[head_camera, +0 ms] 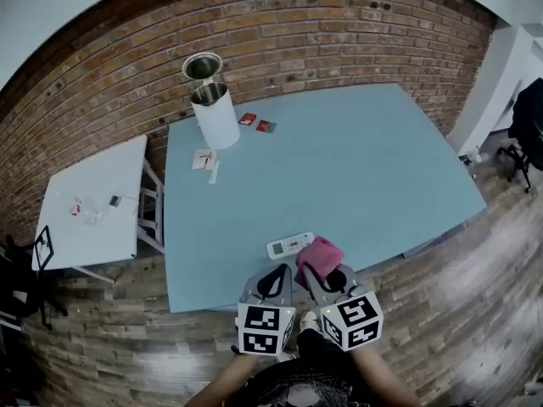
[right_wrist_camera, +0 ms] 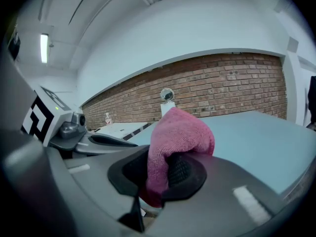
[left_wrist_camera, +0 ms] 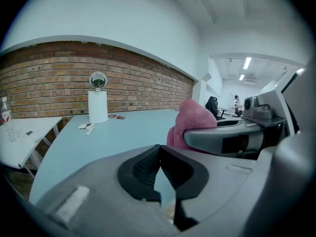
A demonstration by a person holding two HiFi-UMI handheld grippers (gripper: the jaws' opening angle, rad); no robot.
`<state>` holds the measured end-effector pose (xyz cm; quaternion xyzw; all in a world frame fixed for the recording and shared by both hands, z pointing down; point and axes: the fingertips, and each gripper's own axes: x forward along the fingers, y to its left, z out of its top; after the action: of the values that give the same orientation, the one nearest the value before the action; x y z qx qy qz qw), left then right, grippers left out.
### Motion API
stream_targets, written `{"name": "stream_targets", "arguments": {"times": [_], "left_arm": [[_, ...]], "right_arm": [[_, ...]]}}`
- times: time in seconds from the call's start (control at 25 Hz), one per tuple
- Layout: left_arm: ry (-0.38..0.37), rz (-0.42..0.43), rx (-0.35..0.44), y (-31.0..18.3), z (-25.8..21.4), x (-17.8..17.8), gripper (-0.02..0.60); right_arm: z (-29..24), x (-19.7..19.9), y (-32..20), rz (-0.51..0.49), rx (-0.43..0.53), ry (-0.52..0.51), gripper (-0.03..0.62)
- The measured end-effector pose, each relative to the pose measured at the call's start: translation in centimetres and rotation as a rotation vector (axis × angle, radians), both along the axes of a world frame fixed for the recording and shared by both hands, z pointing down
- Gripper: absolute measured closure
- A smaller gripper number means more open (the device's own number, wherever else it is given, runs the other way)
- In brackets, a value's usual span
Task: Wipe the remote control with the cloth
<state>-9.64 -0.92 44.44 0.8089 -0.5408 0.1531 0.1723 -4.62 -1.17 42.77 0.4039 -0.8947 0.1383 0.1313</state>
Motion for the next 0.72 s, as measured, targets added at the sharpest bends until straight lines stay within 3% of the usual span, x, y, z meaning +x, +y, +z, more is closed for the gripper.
{"name": "stream_targets", "arguments": {"times": [0.72], "left_arm": [[-0.047,-0.012,0.017,3.1,-0.3,-0.4,0.589]], "right_arm": [[-0.6,0.2,3.2,0.013,0.019,0.004,0.533]]}}
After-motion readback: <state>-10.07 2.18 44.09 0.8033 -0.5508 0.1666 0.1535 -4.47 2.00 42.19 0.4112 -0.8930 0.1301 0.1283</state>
